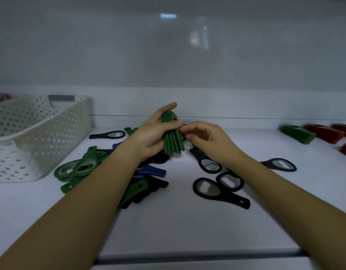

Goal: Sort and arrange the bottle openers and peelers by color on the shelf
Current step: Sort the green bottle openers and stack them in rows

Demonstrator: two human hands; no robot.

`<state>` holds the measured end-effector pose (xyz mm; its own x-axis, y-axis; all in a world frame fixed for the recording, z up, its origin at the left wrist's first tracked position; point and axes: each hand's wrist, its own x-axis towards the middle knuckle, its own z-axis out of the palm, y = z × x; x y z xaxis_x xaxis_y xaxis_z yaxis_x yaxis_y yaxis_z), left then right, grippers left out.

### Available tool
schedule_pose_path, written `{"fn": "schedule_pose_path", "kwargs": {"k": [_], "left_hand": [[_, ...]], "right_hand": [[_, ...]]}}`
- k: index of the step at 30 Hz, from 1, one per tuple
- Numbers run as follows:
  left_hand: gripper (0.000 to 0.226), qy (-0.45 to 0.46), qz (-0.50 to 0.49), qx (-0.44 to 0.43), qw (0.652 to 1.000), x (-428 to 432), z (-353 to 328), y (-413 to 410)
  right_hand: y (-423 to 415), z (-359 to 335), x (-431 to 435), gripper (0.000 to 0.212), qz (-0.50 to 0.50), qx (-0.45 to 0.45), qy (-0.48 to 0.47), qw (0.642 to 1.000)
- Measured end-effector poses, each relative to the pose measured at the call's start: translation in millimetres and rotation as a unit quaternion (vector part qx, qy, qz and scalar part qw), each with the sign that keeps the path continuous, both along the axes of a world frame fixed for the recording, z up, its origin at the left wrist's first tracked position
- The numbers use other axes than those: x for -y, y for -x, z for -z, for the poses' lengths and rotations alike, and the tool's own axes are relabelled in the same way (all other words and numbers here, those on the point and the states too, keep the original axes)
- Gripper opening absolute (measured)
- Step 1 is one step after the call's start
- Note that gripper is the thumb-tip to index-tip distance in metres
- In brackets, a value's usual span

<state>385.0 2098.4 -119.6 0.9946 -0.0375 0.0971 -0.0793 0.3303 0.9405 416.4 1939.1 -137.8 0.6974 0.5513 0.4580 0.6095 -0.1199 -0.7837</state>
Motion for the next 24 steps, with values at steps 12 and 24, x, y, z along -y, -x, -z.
{"fn": "schedule_pose_path", "kwargs": {"k": [12,24], "left_hand": [[0.032,-0.303,0.014,0.173,0.937,5.6,6.7,7.0],[0.051,-0.378,-0.013,0.222,0.899,1.0,12.8,-1.4]], "right_hand": [[-4.5,0.3,5.8,0.018,0.001,-0.061,0.081,0.995],[-5.3,-0.5,8.7,0.016,0.024,-0.051,0.089,0.994]]}}
